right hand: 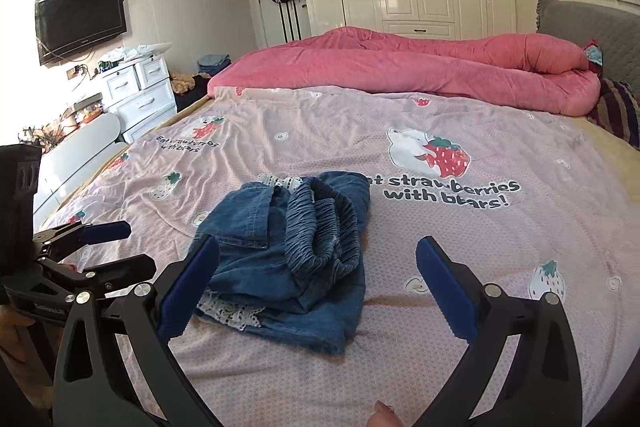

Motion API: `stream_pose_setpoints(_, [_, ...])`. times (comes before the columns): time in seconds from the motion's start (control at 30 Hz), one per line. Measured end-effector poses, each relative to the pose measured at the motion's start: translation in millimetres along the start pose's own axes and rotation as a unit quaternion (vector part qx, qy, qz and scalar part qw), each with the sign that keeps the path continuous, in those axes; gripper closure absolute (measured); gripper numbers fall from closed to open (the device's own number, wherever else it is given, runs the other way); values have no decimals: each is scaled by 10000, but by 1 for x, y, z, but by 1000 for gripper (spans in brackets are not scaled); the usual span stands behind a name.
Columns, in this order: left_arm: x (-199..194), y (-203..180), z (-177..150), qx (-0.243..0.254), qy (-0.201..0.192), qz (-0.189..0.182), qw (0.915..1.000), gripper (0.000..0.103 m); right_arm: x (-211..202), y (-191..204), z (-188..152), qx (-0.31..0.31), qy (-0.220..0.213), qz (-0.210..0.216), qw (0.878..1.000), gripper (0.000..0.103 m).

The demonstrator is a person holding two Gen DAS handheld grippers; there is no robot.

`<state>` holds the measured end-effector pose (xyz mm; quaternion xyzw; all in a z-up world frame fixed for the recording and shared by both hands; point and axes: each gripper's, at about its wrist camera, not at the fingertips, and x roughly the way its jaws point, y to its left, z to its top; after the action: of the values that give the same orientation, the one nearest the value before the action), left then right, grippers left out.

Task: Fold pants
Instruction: 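Release the folded pants with the left gripper and withdraw both grippers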

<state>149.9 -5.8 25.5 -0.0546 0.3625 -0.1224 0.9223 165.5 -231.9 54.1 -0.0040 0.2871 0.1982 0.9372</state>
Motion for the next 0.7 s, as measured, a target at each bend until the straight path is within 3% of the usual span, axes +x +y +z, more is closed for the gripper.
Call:
stream_pose_setpoints(0.37, [-18, -4, -30, -136, -14, 33, 9999, 9, -19, 16, -22, -200, 60, -108, 9997, 5])
stream_pose_setpoints(0.7, [-31, -6, -49, -178, 62, 156, 9997, 9, -29, 10, -40, 90, 209, -183, 9996, 5])
